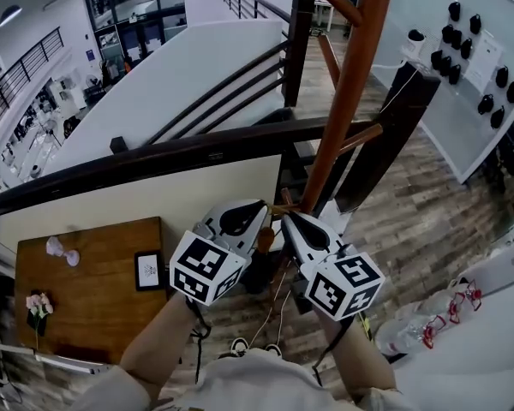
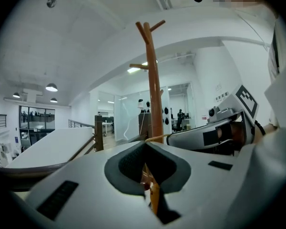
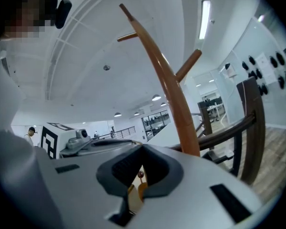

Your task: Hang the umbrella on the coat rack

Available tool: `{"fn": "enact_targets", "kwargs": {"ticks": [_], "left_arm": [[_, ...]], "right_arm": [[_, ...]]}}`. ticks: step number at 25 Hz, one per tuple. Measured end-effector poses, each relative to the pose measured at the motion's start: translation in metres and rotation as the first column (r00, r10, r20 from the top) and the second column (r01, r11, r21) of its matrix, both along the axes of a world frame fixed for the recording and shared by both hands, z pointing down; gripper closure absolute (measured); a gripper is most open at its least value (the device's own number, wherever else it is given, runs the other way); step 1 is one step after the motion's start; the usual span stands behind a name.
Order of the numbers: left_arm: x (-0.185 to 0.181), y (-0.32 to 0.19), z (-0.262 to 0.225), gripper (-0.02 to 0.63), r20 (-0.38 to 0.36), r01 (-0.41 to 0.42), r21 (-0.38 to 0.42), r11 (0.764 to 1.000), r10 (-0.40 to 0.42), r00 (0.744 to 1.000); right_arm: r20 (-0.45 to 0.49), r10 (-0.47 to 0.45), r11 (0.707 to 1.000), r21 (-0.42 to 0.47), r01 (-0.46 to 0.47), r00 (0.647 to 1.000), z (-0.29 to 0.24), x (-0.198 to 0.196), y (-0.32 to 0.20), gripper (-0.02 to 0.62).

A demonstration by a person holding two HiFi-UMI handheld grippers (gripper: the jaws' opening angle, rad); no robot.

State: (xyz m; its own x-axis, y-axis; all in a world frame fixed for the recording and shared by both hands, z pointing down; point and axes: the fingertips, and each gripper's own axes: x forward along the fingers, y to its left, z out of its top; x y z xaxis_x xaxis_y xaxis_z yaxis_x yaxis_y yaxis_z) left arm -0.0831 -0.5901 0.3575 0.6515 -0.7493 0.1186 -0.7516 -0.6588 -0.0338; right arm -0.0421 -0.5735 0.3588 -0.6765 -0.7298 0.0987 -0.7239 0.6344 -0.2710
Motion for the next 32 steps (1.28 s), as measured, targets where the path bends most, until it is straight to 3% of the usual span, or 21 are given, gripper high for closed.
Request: {"fn": "enact_targets", "kwargs": {"ticks": [9, 15, 22, 27, 32], "left_arm": [[0.001, -0.025, 0.04, 0.604, -0.066, -0.043, -0.119, 0.992, 0.035, 0.997], [0.006, -0.04, 0.05, 0.604, -0.119, -0.096, -0.141, 0.985, 0.08, 0.99], [0.042, -0.042, 0.079, 0.604, -0.12, -0.205, -0.217, 0.954, 0.183, 0.976], [0.057, -0.043, 0.089, 0.604, -0.173, -0.226, -0.234, 0.946, 0.188, 0.967], [0.067, -0.048, 0.094, 0.603, -0.164, -0.207, -0.23, 0.951, 0.172, 0.971]], "right_arm": [[-0.035, 0.044, 0.995, -0.085, -0.046, 0.998, 0.042, -0.001, -0.019, 0.591], [-0.021, 0.055, 0.995, -0.086, -0.057, 0.998, 0.049, -0.001, -0.027, 0.588], [-0.064, 0.127, 0.979, -0.153, -0.136, 0.99, 0.078, 0.027, -0.037, 0.588], [-0.075, 0.132, 0.98, -0.137, -0.142, 0.988, 0.087, 0.037, -0.04, 0.586], [-0.119, 0.137, 0.972, -0.176, -0.157, 0.983, 0.102, 0.048, -0.042, 0.56]]}}
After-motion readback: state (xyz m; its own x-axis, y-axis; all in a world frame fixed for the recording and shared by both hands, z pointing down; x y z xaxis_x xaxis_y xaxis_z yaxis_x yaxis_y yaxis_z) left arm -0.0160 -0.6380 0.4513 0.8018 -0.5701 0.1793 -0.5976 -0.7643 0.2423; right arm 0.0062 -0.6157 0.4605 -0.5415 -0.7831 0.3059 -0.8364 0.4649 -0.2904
